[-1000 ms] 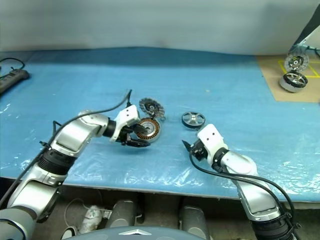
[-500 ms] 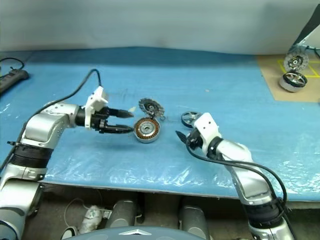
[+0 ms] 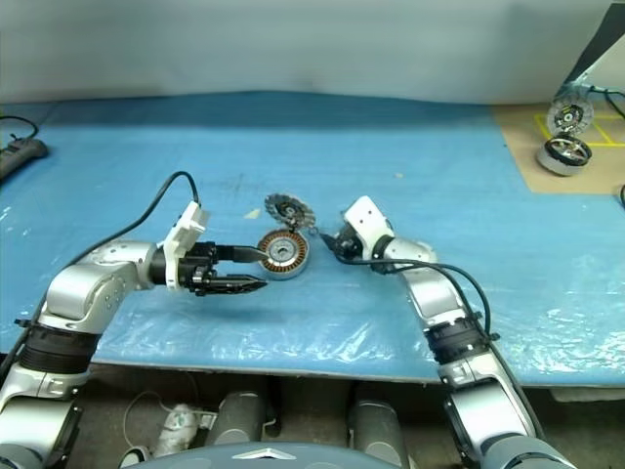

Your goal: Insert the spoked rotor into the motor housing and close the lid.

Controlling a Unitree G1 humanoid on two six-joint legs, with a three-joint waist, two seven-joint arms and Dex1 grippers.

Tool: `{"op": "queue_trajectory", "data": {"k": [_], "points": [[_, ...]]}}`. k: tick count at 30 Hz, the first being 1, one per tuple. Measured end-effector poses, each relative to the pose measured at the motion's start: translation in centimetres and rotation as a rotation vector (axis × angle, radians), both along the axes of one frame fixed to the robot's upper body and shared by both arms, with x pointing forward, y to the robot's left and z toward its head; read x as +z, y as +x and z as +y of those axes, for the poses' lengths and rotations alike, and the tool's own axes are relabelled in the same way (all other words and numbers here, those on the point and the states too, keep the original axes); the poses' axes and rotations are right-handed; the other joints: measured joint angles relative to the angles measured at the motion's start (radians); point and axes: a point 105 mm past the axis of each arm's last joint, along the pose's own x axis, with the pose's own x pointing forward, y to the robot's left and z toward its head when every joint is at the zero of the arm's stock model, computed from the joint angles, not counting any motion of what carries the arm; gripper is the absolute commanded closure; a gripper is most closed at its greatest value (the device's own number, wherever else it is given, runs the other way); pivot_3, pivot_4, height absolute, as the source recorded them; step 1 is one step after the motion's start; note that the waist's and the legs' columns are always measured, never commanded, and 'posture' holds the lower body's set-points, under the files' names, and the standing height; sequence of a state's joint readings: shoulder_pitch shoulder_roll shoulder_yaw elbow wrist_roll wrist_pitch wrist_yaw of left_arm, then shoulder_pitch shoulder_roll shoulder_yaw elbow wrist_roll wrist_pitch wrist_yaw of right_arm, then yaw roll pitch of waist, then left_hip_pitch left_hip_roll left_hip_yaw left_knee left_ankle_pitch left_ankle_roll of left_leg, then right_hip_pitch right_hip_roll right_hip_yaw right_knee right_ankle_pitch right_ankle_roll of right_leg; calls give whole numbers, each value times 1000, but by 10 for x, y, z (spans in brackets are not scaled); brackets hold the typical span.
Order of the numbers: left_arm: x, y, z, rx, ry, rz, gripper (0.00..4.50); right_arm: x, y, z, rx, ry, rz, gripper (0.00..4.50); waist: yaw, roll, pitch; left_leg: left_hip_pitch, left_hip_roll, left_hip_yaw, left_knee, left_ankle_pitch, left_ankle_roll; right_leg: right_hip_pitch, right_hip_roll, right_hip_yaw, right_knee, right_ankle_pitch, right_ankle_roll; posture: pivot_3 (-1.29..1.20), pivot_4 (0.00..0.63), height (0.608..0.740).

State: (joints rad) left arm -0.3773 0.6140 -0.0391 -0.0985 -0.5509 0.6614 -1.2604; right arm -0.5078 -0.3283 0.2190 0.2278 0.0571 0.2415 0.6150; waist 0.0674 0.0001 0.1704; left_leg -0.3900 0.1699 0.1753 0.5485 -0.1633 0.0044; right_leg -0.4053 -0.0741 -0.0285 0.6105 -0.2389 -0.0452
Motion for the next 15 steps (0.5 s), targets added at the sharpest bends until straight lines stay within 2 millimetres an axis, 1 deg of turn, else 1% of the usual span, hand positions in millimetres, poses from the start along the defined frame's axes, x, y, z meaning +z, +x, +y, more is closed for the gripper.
{"op": "queue_trajectory", "data": {"k": [3,6,8,15], "points": [[0,-4,-3,5,5,-8,1148,-8,9,9,28,-15,20,943,-3,0,0,0,0,0,1,0,0,0,0,0,0,0,0,0,150,740],[4,-4,-4,17,-2,-5,1148,-17,13,18,62,-42,27,943,-3,0,0,0,0,0,2,0,0,0,0,0,1,0,0,0,150,740],[7,-4,-6,25,-1,-11,1148,-17,15,23,85,-54,13,943,-4,0,0,0,0,0,3,0,0,0,0,0,2,0,0,0,150,740],[12,-4,-10,36,1,-9,1148,-20,25,32,100,-55,14,943,-16,0,0,1,2,0,10,0,0,1,0,0,10,0,-1,0,150,740]]}}
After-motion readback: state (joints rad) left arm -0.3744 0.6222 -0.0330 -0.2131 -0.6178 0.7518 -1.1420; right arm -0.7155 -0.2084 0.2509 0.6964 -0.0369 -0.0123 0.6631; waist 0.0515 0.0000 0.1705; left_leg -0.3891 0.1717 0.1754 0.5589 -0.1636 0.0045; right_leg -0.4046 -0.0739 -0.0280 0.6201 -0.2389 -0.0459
